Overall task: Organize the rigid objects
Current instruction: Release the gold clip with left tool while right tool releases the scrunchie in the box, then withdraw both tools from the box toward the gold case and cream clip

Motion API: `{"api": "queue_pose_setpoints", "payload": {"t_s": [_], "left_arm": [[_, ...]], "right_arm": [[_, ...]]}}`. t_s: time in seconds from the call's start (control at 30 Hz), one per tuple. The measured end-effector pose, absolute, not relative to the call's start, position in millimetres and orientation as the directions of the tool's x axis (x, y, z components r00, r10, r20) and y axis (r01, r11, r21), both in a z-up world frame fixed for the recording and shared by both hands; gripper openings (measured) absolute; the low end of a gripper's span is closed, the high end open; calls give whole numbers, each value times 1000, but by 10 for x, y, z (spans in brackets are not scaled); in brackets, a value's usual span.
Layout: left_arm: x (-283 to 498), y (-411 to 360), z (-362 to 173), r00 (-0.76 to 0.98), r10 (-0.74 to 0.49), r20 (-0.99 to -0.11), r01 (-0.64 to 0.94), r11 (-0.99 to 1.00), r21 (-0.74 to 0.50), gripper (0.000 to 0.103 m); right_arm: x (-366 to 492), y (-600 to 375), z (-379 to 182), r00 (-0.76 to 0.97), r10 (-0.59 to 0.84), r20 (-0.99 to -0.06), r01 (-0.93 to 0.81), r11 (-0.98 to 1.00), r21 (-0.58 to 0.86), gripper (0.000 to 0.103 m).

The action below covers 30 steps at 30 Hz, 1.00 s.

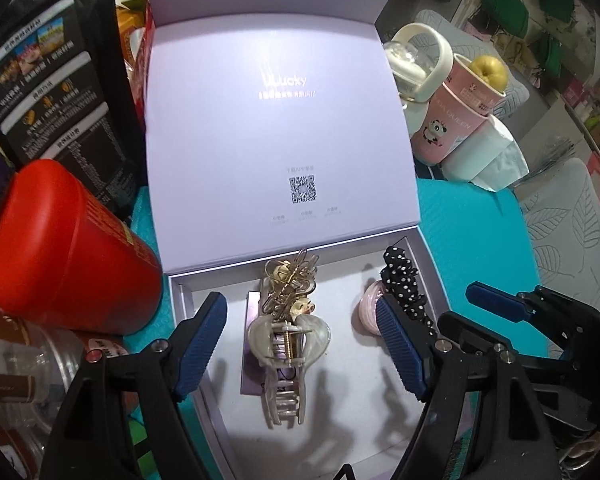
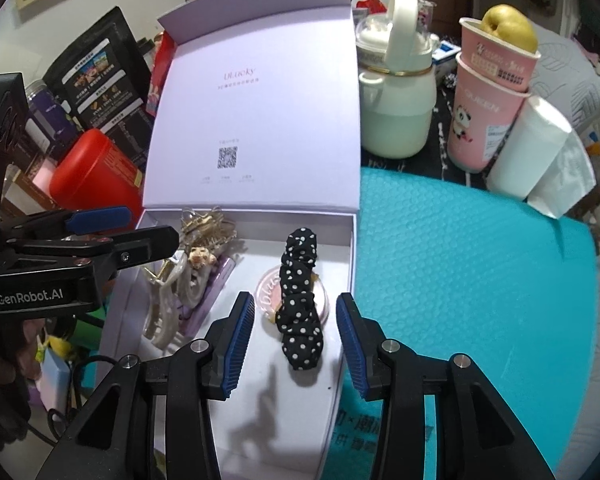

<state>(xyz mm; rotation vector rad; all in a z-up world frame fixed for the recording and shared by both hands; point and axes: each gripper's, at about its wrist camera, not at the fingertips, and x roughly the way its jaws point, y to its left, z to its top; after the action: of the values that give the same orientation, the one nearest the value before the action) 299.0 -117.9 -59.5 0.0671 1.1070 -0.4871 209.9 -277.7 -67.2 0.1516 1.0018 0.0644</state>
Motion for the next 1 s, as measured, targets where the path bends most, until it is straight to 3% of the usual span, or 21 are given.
{"api": "queue_pose_setpoints", "payload": {"t_s": [1.0], "left_arm": [[2173, -734, 246, 478, -339, -810, 393, 907, -148, 77]], "right_arm": [[1186, -2405, 143, 643, 65, -763, 28, 994, 108, 50]]}}
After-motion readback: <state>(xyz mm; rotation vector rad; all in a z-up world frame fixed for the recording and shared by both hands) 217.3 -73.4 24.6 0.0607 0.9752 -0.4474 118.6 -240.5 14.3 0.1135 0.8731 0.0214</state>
